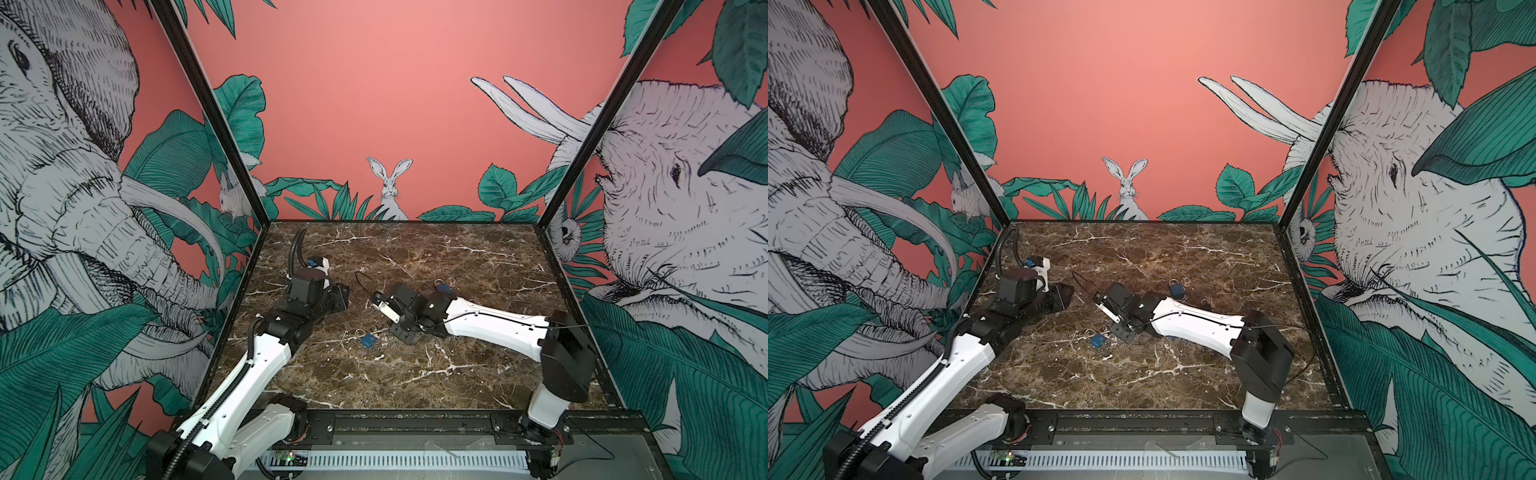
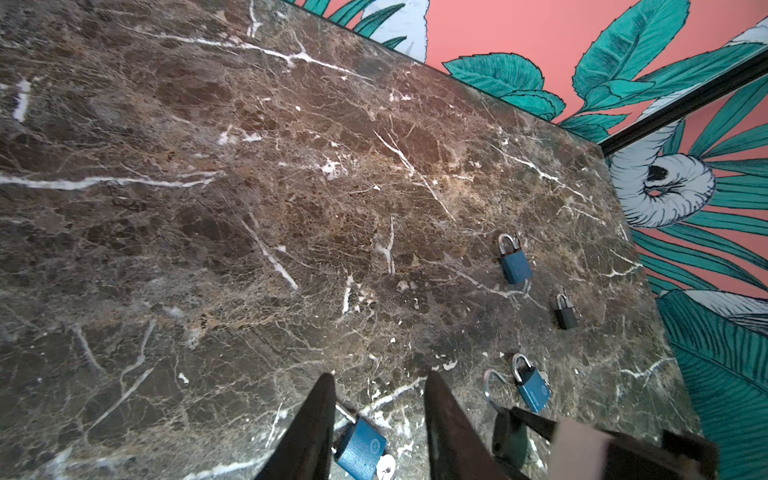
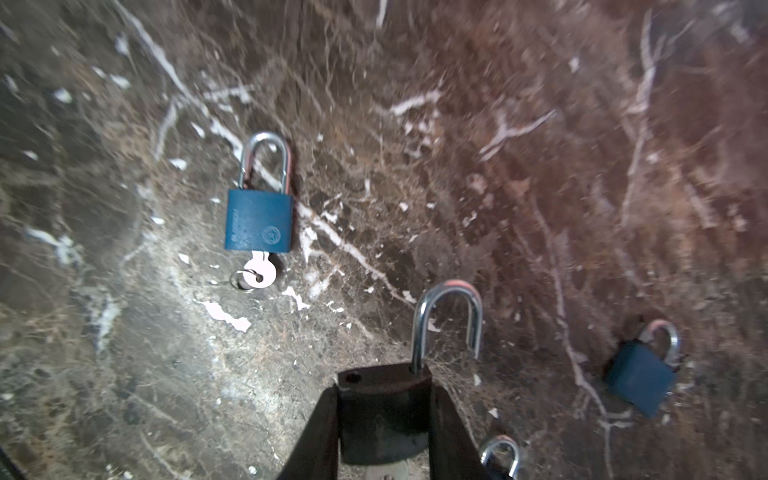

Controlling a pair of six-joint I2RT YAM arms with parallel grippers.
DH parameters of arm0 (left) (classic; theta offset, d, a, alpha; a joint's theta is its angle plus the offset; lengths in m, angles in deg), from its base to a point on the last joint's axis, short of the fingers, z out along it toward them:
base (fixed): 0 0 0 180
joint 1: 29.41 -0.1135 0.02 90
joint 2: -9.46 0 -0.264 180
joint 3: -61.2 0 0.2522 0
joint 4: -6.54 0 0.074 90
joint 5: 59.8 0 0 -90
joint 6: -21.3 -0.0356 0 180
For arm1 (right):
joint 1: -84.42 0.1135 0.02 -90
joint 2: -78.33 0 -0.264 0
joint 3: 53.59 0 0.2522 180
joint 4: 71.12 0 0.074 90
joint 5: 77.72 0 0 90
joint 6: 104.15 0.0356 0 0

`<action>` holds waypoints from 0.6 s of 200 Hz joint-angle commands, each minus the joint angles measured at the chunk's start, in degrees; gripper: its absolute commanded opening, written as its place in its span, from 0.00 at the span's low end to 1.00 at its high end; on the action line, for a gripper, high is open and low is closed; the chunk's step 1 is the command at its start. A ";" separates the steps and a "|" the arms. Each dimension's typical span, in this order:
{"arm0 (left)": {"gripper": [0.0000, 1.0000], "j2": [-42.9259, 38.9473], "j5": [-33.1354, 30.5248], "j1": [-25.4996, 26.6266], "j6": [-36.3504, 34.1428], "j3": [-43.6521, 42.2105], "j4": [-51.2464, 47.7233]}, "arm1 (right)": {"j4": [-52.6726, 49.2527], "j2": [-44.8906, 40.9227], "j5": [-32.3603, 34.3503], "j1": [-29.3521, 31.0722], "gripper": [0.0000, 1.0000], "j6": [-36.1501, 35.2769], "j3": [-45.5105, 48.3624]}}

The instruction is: Lock with the key

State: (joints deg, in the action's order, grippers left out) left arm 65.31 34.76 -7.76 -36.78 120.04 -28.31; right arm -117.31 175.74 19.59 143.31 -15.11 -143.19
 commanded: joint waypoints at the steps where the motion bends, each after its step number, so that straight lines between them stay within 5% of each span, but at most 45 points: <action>1: 0.36 0.67 5.04 -0.38 -0.12 0.67 1.14 | -2.10 -3.82 2.47 -0.17 0.11 -2.15 -1.86; 120: 0.38 9.65 26.56 8.32 5.57 2.33 20.98 | -1.04 -15.83 0.44 -2.36 0.13 -2.55 -0.65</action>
State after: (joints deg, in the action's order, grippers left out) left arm 74.82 56.46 -0.08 -33.50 120.04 -13.40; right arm -119.45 160.59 20.62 141.35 -17.82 -144.24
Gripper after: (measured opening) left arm 0.373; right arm 0.282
